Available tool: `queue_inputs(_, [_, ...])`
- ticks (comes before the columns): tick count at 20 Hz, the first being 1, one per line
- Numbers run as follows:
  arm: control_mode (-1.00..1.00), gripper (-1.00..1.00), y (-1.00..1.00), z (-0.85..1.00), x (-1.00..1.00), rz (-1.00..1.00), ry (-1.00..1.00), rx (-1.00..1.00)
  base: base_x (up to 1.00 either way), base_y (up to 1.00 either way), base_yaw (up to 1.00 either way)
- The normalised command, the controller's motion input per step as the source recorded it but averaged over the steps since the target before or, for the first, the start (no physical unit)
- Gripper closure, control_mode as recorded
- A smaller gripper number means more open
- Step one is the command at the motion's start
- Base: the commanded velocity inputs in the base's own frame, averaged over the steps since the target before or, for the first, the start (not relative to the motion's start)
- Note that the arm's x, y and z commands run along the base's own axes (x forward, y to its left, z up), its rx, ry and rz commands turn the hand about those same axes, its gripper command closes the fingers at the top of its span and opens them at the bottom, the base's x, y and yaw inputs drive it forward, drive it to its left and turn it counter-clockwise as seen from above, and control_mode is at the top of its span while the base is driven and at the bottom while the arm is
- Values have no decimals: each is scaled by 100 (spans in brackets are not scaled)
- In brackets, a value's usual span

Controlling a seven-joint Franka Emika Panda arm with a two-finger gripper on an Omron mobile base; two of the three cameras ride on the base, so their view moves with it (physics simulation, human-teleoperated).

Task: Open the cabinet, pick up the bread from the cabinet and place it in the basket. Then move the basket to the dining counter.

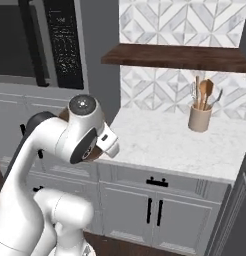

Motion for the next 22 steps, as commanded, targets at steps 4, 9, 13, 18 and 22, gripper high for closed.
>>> queue_inputs(4, [100, 100, 0, 0, 0, 0, 0, 0, -100, 69, 15])
queue_inputs(9, [100, 100, 0, 0, 0, 0, 0, 0, -55, 68, 49])
queue_inputs(13, [100, 100, 0, 0, 0, 0, 0, 0, 0, 20, 89])
queue_inputs(18, [100, 100, 0, 0, 0, 0, 0, 0, 30, 0, 89])
queue_inputs(22, [100, 100, 0, 0, 0, 0, 0, 0, 99, 10, 62])
